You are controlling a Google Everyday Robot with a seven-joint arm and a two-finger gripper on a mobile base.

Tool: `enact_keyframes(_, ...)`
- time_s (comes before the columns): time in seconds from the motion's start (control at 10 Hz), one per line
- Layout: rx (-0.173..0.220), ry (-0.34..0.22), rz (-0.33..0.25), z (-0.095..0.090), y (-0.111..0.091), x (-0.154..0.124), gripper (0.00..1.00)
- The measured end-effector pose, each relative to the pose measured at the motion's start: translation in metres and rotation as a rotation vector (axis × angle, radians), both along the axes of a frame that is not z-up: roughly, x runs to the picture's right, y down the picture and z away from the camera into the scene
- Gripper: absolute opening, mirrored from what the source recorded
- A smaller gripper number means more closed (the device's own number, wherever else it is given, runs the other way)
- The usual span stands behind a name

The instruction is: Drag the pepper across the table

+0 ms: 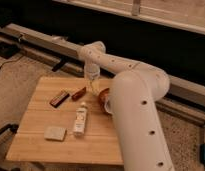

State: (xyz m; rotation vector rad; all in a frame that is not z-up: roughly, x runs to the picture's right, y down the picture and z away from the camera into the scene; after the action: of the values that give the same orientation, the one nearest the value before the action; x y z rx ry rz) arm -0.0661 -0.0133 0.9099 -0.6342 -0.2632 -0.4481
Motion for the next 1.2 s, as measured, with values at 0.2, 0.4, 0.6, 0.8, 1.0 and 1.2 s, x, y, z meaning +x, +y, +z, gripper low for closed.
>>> enact_keyframes(0.2,-0.021,-0.028,-0.033,0.020,0.003,-0.008,0.80)
enact_keyframes(0.4,-0.034,-0.041,-0.059,0.034,0.003,-0.015,0.80)
enact_keyframes(0.6,-0.042,-0.046,-0.071,0.042,0.004,-0.019,0.80)
enact_keyframes(0.8,-0.057,-0.049,-0.083,0.054,0.010,-0.020,0.80)
enact_keyframes(1.0,-0.066,-0.052,-0.088,0.062,0.013,-0.023,0.80)
enact_keyframes(1.2,-0.079,-0.046,-0.088,0.075,0.022,-0.022,0.80)
